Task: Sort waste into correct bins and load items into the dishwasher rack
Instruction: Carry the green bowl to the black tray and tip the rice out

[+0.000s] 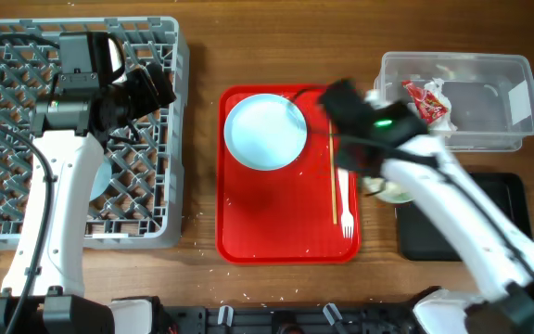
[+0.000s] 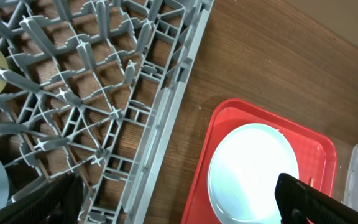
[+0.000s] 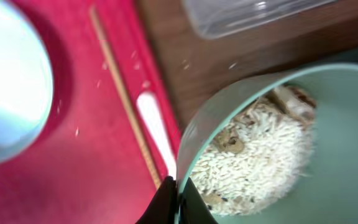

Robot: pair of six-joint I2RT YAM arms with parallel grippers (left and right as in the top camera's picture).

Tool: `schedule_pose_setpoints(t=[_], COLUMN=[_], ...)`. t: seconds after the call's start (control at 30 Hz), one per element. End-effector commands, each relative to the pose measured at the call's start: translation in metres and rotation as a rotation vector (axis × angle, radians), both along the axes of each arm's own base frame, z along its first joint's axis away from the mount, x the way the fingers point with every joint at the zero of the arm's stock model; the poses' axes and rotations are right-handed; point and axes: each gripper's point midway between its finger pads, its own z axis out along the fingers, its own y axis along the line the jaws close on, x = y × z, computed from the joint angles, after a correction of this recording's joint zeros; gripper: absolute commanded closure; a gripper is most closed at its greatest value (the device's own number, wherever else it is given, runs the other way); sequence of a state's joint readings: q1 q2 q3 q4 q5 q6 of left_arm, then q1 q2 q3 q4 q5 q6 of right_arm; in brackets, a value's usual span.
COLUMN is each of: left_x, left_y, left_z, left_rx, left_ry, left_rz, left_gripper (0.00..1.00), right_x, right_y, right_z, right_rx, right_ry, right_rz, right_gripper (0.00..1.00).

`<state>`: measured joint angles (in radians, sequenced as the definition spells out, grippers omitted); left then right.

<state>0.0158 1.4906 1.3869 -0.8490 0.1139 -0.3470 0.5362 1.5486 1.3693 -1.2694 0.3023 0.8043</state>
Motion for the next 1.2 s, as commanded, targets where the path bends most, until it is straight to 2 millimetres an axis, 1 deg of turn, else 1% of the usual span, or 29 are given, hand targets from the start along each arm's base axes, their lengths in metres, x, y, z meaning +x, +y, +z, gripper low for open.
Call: schedule_pose_setpoints(t=[0.0, 0.07, 0.1, 0.2, 0.27, 0.33, 0.4, 0.47, 0.53, 0.6, 0.77, 0.83, 0.87, 0.97, 1.07, 1.17], left_x=[0.001, 0.001, 0.001, 0.001, 0.001, 0.001, 0.001, 0.001, 0.001, 0.001, 0.001, 0.001, 0.001, 0.001, 0.001, 0.001], left_y=[-0.001, -0.001, -0.001, -0.001, -0.001, -0.001, -0.001, -0.001, -0.001, -0.001, -0.001, -0.001, -0.001, -0.001, -0.001, -0.001], left_z=[0.007, 0.007, 0.007, 0.007, 0.007, 0.007, 0.007, 0.007, 0.007, 0.007, 0.007, 0.007, 0.007, 0.007, 0.007, 0.007], left_rx=[-0.011, -0.011, -0.011, -0.012, -0.011, -0.011, -0.011, -0.011, -0.012, -0.011, -0.011, -0.011, -0.011, -0.011, -0.011, -0.011], left_ry=[-0.019, -0.018, -0.018, -0.018, -0.018, -0.018, -0.018, -0.019, -0.018, -0.018, -0.018, -0.019, -0.019, -0.019, -0.019, -0.019], left_rz=[0.004, 0.004, 0.004, 0.005, 0.004, 0.004, 0.004, 0.004, 0.005, 0.004, 0.004, 0.004, 0.004, 0.004, 0.004, 0.004], left_gripper=[0.0, 0.0, 0.0, 0.0, 0.0, 0.0, 0.0, 0.0, 0.0, 0.0, 0.0, 0.0, 0.0, 0.0, 0.0, 0.0], right_x=[0.01, 0.012, 0.012, 0.007, 0.001, -0.002, -0.012, -0.018, -0.019, -0.02, -0.016, -0.013, -0.013, -0.016, -0.018, -0.019], right_y=[-0.058, -0.085, -0.094, -0.144, -0.172, -0.18, -0.193, -0.198, -0.195, -0.194, -0.187, -0.19, -0.193, -0.205, -0.217, -0.22], right_z=[0.027, 0.025, 0.024, 0.017, 0.011, 0.01, 0.004, -0.001, -0.002, -0.003, 0.003, 0.01, 0.01, -0.001, -0.019, -0.024], right_rx=[0.146, 0.215, 0.244, 0.32, 0.388, 0.502, 0.608, 0.665, 0.757, 0.806, 0.988, 1.062, 1.079, 1.111, 1.167, 1.268], right_ry=[-0.019, 0.003, 0.011, 0.014, -0.004, -0.038, -0.07, -0.086, -0.135, -0.151, -0.184, -0.233, -0.247, -0.239, -0.231, -0.246], right_rz=[-0.086, -0.13, -0.139, -0.227, -0.287, -0.277, -0.318, -0.339, -0.321, -0.338, -0.382, -0.38, -0.384, -0.426, -0.446, -0.459], right_gripper=[0.96, 0.96, 0.96, 0.96, 0.96, 0.96, 0.96, 0.96, 0.96, 0.96, 0.96, 0.96, 0.96, 0.96, 0.96, 0.96])
